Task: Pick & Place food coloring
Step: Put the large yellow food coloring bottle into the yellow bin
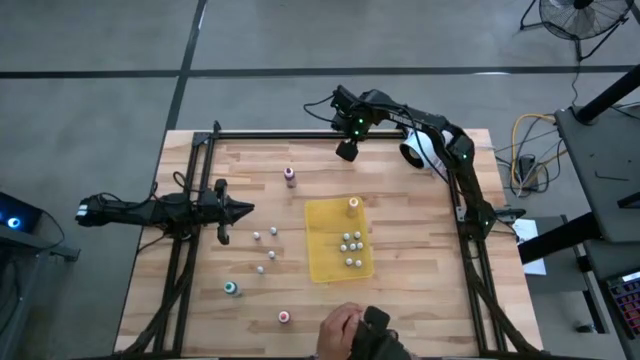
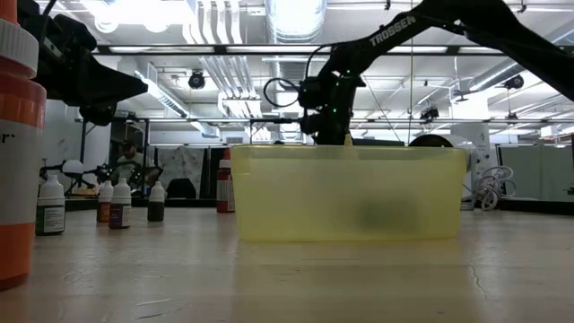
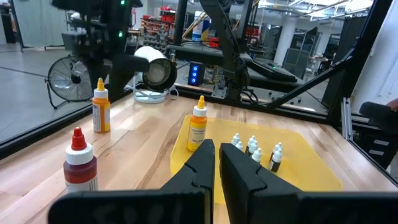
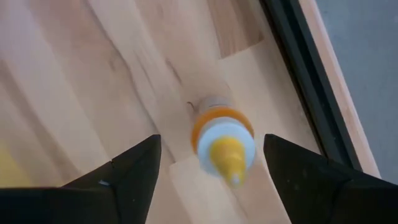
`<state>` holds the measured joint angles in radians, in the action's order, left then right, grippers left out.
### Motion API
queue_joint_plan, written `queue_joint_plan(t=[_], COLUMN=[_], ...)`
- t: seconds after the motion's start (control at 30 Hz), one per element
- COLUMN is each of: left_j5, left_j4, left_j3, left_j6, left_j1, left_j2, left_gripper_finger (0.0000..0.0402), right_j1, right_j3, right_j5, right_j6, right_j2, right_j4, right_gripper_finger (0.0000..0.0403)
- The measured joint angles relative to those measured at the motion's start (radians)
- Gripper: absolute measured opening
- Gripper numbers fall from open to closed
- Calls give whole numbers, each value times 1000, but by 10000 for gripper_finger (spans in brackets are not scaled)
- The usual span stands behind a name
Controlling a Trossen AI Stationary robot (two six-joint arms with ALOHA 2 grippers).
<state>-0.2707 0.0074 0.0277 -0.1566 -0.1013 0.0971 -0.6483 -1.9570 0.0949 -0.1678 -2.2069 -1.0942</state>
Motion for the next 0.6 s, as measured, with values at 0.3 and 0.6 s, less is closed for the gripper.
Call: queue_joint_plan(t=[0.3,0.6], left_j5=[0,0], left_j4=[0,0], left_j3=[0,0], left_j6=[0,0], left_j1=[0,0], left_j2=[0,0], left_gripper_finger=[0,0], right_j1=[0,-1], right_j3=[1,1], right_j5=[-20,-55], right_j6=[-20,-20], right_j2=[-26,-31], right_j4=[61,69], right_gripper_finger=[261,240])
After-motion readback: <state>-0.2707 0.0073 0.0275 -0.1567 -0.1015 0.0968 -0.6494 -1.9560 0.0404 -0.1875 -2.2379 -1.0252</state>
